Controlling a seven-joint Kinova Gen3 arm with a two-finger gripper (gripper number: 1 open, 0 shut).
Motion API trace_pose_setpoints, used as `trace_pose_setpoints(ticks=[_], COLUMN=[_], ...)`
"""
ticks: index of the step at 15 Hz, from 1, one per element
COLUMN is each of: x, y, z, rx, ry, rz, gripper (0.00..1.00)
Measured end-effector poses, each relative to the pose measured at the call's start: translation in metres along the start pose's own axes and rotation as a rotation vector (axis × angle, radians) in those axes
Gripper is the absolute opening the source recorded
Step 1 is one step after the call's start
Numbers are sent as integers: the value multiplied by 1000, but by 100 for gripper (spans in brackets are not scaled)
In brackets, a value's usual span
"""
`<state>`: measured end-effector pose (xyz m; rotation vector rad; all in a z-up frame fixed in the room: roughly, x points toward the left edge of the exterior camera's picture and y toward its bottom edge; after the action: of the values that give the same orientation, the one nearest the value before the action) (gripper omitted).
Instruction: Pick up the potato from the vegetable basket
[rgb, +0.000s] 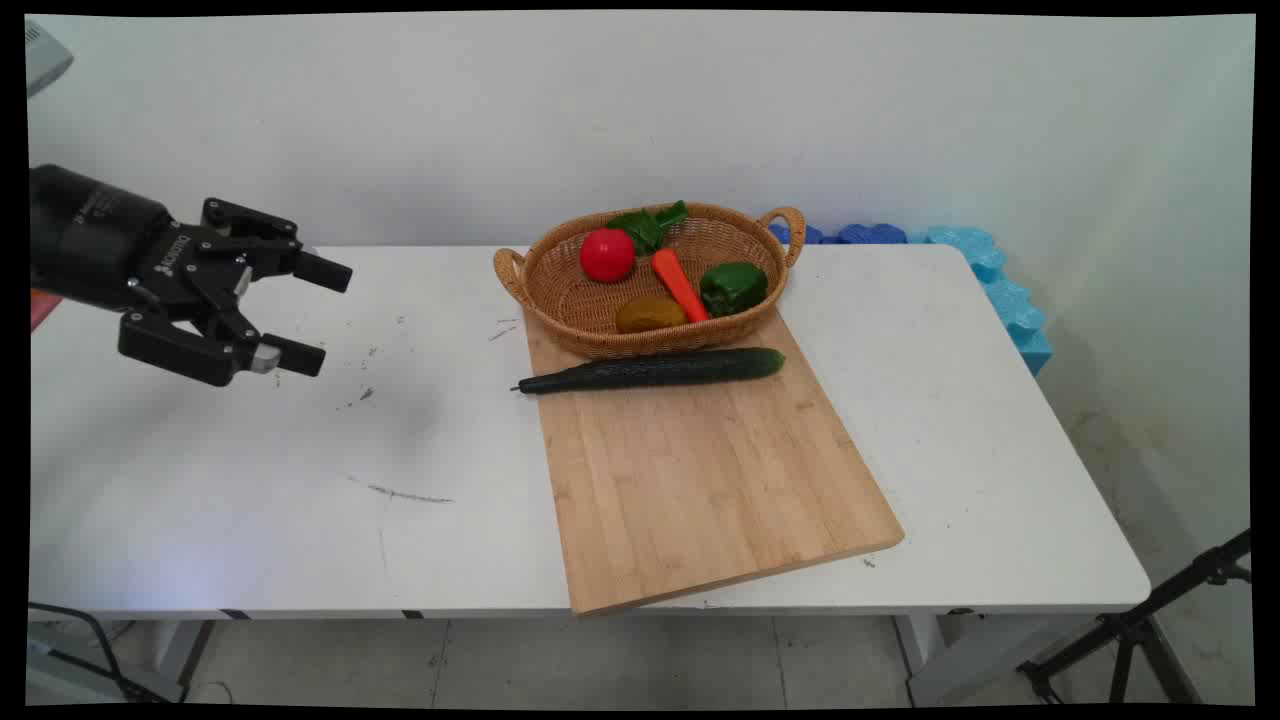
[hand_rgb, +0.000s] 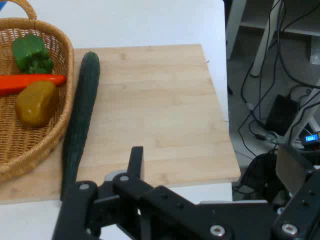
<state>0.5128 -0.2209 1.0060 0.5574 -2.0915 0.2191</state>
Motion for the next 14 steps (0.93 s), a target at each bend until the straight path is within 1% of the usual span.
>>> trace_pose_setpoints(ticks=[8, 11, 14], x=[7, 15, 29], y=[-12, -23, -37], z=[6, 13, 26], rx=[27, 57, 96], ry=[11, 12, -3], rz=[-12, -31, -59], gripper=[100, 100, 100])
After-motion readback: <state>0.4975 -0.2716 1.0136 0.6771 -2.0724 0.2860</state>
